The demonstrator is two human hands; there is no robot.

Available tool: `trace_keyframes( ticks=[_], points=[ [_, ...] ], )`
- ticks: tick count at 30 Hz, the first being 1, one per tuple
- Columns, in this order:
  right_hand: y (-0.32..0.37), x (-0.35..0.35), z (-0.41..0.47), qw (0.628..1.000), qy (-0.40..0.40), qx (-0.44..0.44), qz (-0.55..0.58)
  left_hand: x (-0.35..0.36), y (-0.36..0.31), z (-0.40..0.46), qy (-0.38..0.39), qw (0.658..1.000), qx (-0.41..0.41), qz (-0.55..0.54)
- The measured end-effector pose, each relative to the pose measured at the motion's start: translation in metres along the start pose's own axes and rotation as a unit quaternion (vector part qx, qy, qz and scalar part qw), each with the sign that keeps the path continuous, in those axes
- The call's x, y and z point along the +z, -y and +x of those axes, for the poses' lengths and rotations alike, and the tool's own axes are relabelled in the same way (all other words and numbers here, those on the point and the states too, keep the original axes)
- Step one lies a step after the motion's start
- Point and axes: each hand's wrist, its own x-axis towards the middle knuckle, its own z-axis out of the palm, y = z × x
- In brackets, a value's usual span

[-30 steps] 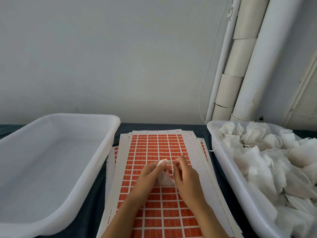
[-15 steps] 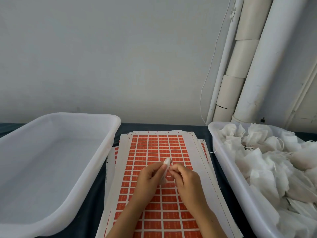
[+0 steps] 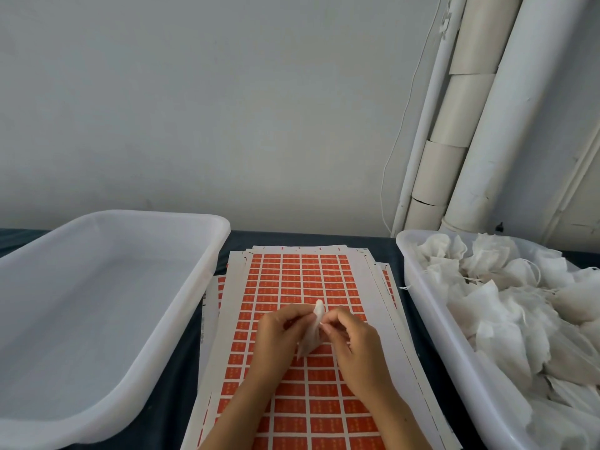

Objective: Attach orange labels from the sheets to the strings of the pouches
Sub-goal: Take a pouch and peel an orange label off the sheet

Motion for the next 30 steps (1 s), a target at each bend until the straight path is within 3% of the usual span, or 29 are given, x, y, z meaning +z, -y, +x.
trace_keyframes(
  ticks=[4, 11, 23, 30],
  points=[
    [0.0017, 0.0012, 0.0, 0.999, 0.029, 0.008, 0.02, -0.0026, 0.0025, 0.0008, -0.04, 0.995, -0.06, -0.065],
    [0.0036, 0.0023, -0.0019, 0.998, 0.035, 0.009, 0.045, -0.002, -0.0001, -0.0006, -0.015, 0.988, -0.086, -0.13],
    [0.0058, -0.0005, 0.001, 0.995, -0.08, 0.002, 0.052, 0.0016, -0.0031, -0.0027, 0.016, 0.999, -0.006, -0.042],
    [0.0062, -0.0022, 0.0019, 0.993, -0.078, 0.002, 0.085, 0.0027, -0.0054, -0.0041, -0.002, 0.999, 0.012, -0.034]
  ],
)
